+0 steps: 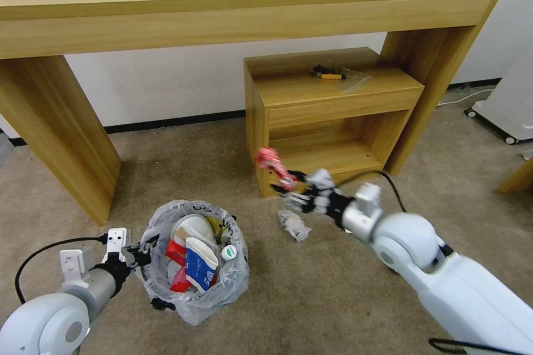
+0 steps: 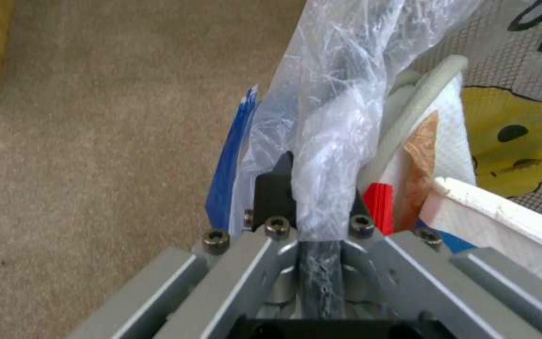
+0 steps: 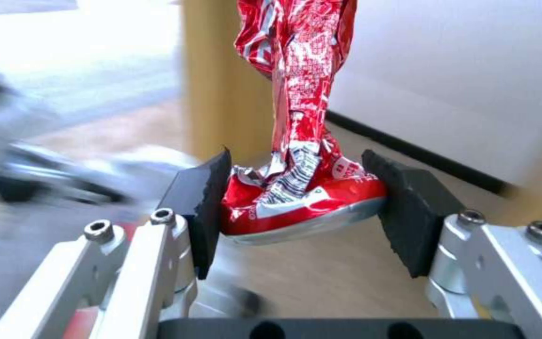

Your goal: Pick up the trash bin and place the garbage on the floor into it.

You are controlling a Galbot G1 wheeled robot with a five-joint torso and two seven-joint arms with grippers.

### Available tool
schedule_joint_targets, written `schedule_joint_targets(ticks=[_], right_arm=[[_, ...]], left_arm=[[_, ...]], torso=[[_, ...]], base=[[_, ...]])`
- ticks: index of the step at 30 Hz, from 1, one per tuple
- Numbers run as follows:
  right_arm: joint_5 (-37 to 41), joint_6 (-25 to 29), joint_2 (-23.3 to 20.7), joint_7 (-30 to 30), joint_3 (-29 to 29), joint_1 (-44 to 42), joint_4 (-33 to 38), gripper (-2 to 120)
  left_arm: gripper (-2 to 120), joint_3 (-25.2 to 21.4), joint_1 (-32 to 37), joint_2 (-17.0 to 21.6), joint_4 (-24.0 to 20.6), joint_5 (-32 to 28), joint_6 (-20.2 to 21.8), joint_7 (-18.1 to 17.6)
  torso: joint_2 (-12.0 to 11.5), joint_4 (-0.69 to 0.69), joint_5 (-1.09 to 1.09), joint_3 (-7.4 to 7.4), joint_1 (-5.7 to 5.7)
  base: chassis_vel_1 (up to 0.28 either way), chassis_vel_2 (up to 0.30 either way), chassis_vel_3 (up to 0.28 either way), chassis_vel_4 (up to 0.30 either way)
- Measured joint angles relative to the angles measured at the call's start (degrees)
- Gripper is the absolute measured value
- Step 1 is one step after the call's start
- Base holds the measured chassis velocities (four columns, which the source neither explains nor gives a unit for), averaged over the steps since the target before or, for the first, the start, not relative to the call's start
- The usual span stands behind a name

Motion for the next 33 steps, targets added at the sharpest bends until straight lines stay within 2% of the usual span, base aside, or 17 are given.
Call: schedule_joint_targets(ticks=[1, 2, 5, 11, 12, 13, 16, 17, 19, 21, 24, 26, 27, 28, 33], right_arm=[[1.5, -0.9, 0.4, 1.3, -3.9, 2.2, 1.4, 51], [1.5, -0.9, 0.4, 1.3, -3.9, 2.2, 1.4, 51], [3.7, -2.5, 1.1, 3.1, -11.5, 4.8, 2.6, 51], [2.2, -3.1, 1.9, 5.4, -18.8, 5.9, 0.8, 51], [2.1, -2.9, 2.3, 7.9, -20.7, 6.1, 0.0, 56], [2.1, -2.9, 2.3, 7.9, -20.7, 6.1, 0.0, 56], [2.1, -2.6, 3.1, 10.1, -22.1, 6.0, -0.7, 70], [2.1, -2.6, 3.1, 10.1, -22.1, 6.0, -0.7, 70], [2.1, -2.6, 3.0, 10.2, -22.0, 5.6, -0.6, 81], [2.1, -2.6, 2.9, 10.2, -21.8, 5.4, -0.3, 84], [2.0, -2.5, 2.7, 10.3, -20.0, 4.2, 0.6, 98], [2.0, -2.5, 2.7, 10.4, -19.1, 3.9, 0.7, 99], [2.0, -2.4, 2.7, 11.0, -16.2, 2.9, 0.9, 100], [2.0, -2.4, 2.7, 11.0, -16.2, 2.9, 0.9, 100], [1.3, -0.8, 2.4, 15.7, -7.3, -1.8, 0.0, 100]], left_arm=[[0, 0.3, -0.2, 0.0, 0.1, 0.0, 0.0, -0.3], [0, 0.3, -0.2, 0.0, 0.1, 0.0, 0.0, -0.3], [0, 0.5, -0.5, 0.3, 0.1, -0.5, 0.0, -1.0], [0, 0.7, -0.7, 0.5, -0.3, -1.0, 0.0, -1.7], [0, 0.9, -0.8, 0.5, -0.4, -1.1, 0.0, -2.0], [0, 0.9, -0.8, 0.5, -0.4, -1.1, 0.0, -2.0], [0, 1.1, -0.9, 0.5, -0.6, -1.2, 0.0, -2.5], [0, 1.1, -0.9, 0.5, -0.6, -1.2, 0.0, -2.5], [0, 1.1, -0.9, 0.6, -0.6, -1.2, 0.0, -2.5], [0, 1.1, -0.9, 0.6, -0.6, -1.2, 0.0, -2.5], [0, 1.2, -0.9, 0.5, -0.6, -1.1, 0.0, -2.2], [0, 1.2, -0.9, 0.5, -0.6, -1.0, 0.0, -2.1], [0, 1.2, -0.9, 0.5, -0.6, -0.8, 0.0, -2.0], [0, 1.2, -0.9, 0.5, -0.6, -0.8, 0.0, -2.0], [0, 0.9, -0.6, 0.4, -0.6, -0.6, 0.0, -1.6]], torso=[[0.0, 0.0, 0.02, 0.0, 0.0], [0.0, 0.0, 0.02, 0.0, 0.0], [0.0, -0.01, 0.03, -0.01, 0.0], [0.0, -0.02, 0.03, -0.01, 0.0], [0.0, -0.02, 0.03, -0.01, 0.0], [0.0, -0.02, 0.03, -0.01, 0.0], [0.0, -0.01, 0.03, -0.01, 0.0], [0.0, -0.01, 0.03, -0.01, 0.0], [0.0, -0.02, 0.03, -0.01, 0.0], [0.0, -0.02, 0.03, -0.01, 0.0], [0.0, -0.02, 0.03, -0.01, 0.0], [0.0, -0.02, 0.03, -0.01, 0.0], [0.0, -0.01, 0.03, -0.01, 0.0], [0.0, -0.01, 0.03, -0.01, 0.0], [0.0, -0.01, 0.03, -0.01, -0.01]], base=[[0.0, 0.0, 0.0, 0.0], [0.0, 0.0, 0.0, 0.0], [0.0, 0.0, 0.0, 0.0], [0.0, 0.0, 0.0, 0.0], [0.0, 0.0, 0.0, 0.0], [0.0, 0.0, 0.0, 0.0], [0.0, 0.0, 0.0, 0.0], [0.0, 0.0, 0.0, 0.0], [0.0, 0.0, 0.0, 0.0], [0.0, 0.0, 0.0, 0.0], [0.0, 0.0, 0.0, 0.0], [0.0, 0.0, 0.0, 0.0], [0.0, 0.0, 0.0, 0.0], [0.0, 0.0, 0.0, 0.0], [0.0, 0.0, 0.0, 0.0]])
